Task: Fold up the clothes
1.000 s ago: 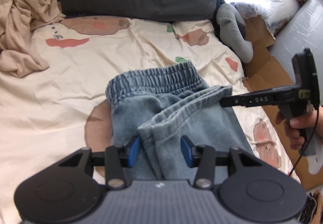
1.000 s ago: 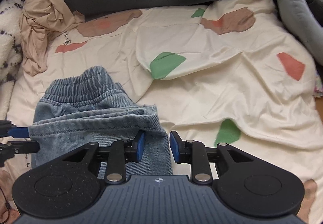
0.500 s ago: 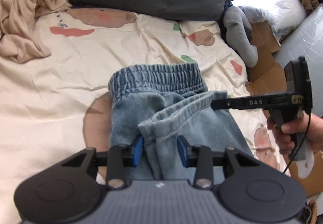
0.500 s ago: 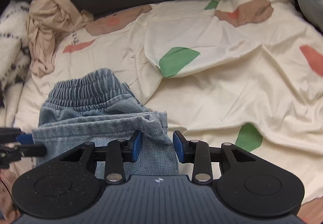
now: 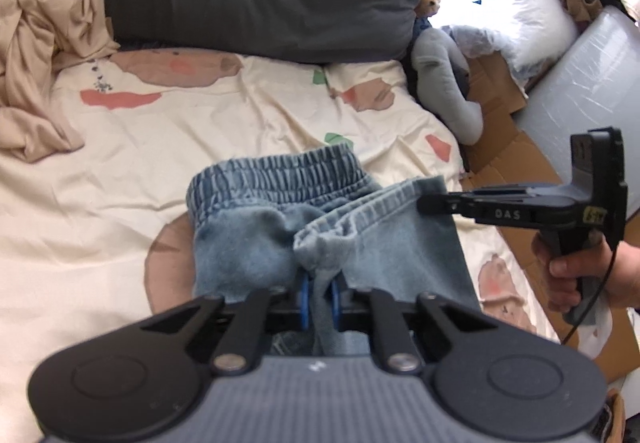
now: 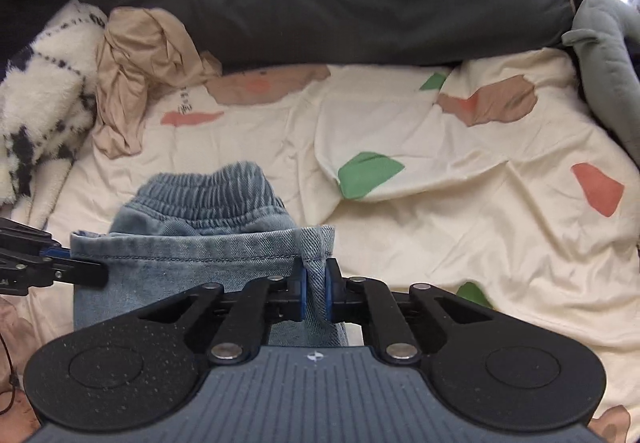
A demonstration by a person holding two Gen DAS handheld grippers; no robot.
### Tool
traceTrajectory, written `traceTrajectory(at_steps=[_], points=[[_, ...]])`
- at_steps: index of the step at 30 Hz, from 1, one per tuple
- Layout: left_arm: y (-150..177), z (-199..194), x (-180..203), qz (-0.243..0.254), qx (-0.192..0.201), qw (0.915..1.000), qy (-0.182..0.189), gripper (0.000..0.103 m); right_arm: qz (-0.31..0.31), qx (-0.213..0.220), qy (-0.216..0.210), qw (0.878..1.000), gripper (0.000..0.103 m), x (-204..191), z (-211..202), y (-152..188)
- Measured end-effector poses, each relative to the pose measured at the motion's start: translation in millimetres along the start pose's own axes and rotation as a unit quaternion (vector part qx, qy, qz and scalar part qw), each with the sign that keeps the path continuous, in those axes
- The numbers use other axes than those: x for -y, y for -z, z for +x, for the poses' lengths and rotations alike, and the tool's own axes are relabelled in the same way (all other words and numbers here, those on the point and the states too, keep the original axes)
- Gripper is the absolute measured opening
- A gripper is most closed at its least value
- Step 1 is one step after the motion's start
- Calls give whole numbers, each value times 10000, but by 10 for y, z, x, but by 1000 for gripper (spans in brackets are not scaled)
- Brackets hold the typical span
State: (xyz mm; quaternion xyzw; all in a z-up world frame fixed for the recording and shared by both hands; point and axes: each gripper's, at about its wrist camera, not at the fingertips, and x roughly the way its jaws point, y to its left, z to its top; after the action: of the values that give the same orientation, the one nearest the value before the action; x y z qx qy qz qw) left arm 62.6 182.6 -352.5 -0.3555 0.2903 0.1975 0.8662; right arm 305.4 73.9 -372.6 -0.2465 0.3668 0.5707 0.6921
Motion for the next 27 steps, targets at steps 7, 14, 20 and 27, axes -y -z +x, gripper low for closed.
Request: traceTrajectory(at_steps=[7, 14, 20, 27], points=[[-135, -52, 13, 2, 136, 9999, 45, 10, -23, 233, 201, 9995, 6, -49, -126, -108], [-332, -79, -13, 2, 350, 9994, 35, 10, 18, 526, 365, 9979, 6, -76, -221, -264], [-435, -31, -44, 57, 387, 9992, 59, 10, -15, 608, 545, 9967, 6, -113, -232, -337], [-506, 129, -82, 21, 353, 9994, 13, 10, 31, 546, 770, 9955, 6, -110, -163, -379]])
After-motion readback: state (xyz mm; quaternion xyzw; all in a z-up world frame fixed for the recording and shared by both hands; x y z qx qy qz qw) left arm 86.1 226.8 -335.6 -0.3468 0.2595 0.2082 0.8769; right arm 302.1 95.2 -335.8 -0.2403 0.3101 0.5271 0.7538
